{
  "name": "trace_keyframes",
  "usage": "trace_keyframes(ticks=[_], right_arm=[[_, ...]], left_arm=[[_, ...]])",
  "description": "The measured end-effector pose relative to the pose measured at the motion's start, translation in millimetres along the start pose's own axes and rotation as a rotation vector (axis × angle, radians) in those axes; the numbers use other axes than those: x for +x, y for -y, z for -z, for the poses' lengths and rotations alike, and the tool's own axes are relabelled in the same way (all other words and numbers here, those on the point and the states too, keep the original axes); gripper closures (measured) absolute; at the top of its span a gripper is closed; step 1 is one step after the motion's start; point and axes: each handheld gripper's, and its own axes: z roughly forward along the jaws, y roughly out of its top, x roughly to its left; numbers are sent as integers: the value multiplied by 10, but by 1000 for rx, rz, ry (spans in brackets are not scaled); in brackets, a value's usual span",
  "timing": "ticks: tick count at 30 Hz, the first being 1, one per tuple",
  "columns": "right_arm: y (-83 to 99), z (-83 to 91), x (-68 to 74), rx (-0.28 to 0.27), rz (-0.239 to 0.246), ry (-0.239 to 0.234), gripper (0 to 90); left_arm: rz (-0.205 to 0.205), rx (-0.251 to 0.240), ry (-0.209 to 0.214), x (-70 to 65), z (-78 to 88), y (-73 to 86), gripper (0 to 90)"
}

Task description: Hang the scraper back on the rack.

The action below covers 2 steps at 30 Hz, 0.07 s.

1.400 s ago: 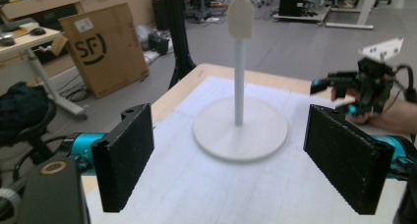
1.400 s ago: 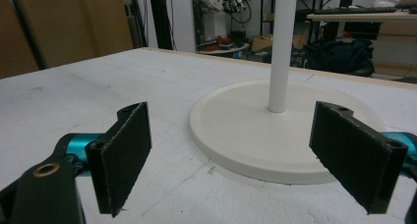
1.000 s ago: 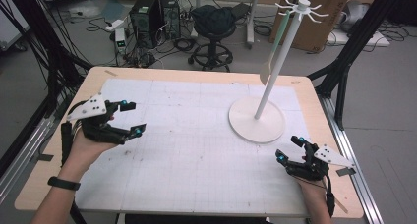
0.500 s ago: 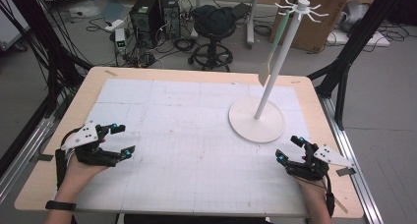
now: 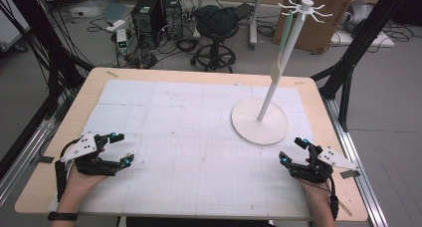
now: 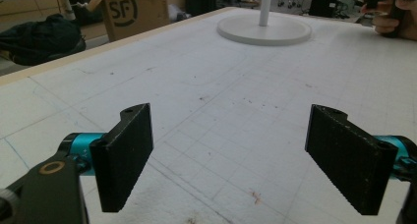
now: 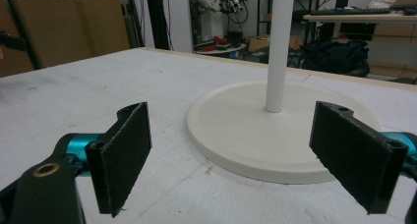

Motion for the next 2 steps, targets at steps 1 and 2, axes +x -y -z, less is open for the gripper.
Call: trace_keyframes(ticks=[1,2], right_arm=[[0,1,1,0,3,-1,150],[0,2,5,1,3,1,150]], left_arm=[[1,1,-1,4,-1,8,185],[4,1,-1,5,-5,18,183]])
